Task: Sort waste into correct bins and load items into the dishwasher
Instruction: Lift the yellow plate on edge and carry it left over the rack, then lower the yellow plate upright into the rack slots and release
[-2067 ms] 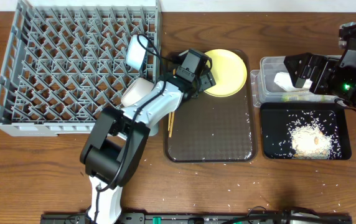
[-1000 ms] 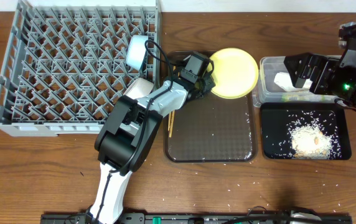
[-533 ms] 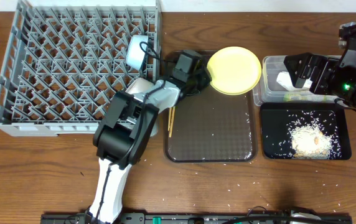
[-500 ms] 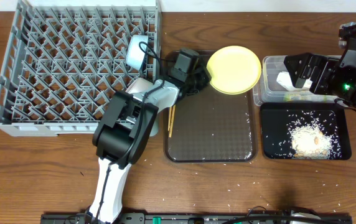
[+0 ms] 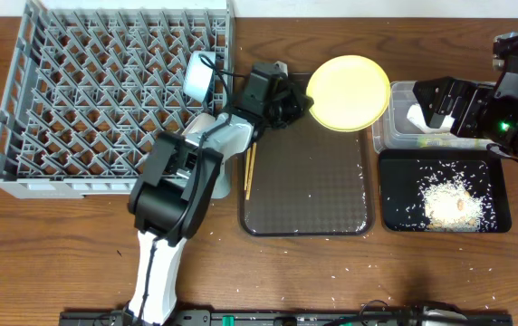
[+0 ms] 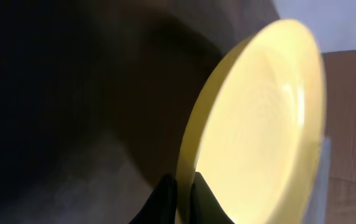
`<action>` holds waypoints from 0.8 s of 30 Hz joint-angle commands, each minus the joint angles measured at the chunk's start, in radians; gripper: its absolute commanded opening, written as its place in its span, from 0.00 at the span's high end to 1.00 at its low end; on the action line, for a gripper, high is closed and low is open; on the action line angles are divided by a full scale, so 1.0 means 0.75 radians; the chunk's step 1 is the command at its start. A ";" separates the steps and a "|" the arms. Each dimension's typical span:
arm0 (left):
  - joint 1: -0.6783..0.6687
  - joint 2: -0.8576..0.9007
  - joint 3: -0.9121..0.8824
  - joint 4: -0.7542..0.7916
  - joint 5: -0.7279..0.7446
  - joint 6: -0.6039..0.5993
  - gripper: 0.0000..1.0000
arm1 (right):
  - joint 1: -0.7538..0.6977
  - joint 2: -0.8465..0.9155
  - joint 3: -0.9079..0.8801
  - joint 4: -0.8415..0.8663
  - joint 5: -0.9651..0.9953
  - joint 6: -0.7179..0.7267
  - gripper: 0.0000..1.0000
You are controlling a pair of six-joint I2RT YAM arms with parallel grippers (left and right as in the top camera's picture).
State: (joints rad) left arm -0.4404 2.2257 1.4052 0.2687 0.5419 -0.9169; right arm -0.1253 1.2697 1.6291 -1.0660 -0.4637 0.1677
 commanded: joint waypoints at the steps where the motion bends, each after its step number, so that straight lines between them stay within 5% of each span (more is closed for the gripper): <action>1: 0.035 -0.213 -0.003 -0.012 0.040 0.103 0.93 | -0.016 0.000 0.016 -0.002 -0.010 0.005 0.01; 13: 0.224 -0.514 -0.003 -0.137 0.071 0.166 0.93 | -0.016 0.000 0.017 -0.002 -0.010 0.005 0.01; 24: 0.652 -0.817 -0.003 -0.549 0.054 0.499 0.93 | -0.016 0.000 0.016 -0.002 -0.010 0.005 0.01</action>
State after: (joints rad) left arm -0.0238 1.6955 1.3972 -0.0910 0.5762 -0.6777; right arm -0.1253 1.2697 1.6291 -1.0668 -0.4637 0.1680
